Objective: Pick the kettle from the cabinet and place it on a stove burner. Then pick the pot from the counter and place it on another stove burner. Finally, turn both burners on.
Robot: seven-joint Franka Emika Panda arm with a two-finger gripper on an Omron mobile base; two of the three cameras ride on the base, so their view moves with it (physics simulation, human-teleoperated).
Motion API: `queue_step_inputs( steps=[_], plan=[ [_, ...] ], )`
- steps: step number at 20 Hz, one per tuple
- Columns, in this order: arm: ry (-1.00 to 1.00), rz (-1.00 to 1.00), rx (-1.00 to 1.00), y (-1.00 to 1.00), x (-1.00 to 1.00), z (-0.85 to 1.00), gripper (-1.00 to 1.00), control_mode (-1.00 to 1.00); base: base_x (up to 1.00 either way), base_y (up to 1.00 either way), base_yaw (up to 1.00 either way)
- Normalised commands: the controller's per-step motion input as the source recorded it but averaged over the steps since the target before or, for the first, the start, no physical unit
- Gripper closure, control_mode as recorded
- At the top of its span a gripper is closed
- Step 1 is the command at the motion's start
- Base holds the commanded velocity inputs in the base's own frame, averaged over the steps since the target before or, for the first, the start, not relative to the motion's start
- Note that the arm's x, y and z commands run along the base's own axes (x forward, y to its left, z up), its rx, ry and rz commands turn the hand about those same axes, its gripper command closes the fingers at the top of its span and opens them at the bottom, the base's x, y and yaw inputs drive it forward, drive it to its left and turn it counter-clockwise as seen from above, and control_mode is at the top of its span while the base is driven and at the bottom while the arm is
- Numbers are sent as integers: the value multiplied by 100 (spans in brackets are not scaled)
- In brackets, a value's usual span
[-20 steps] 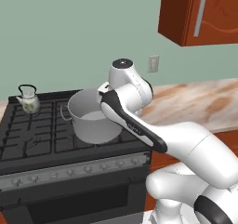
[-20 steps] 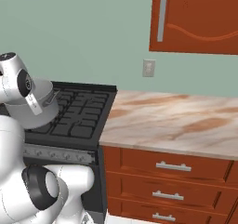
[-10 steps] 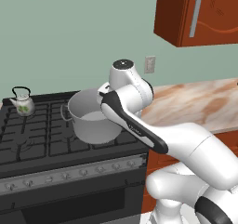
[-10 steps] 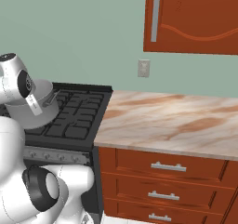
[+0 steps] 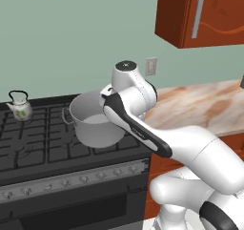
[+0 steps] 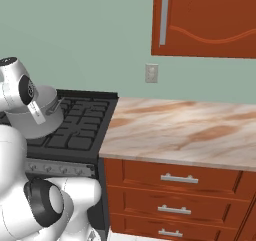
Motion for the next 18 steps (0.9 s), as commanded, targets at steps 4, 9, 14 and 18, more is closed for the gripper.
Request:
queue_step_inputs(
  steps=[4,9,14,18],
  plan=[
    [0,0,0,0,0,0,100,100,8,1,-1],
    [0,0,0,0,0,0,100,100,12,6,0],
    [0,0,0,0,0,0,100,100,2,1,1],
    [0,0,0,0,0,0,100,-100,0,0,0]
  ],
)
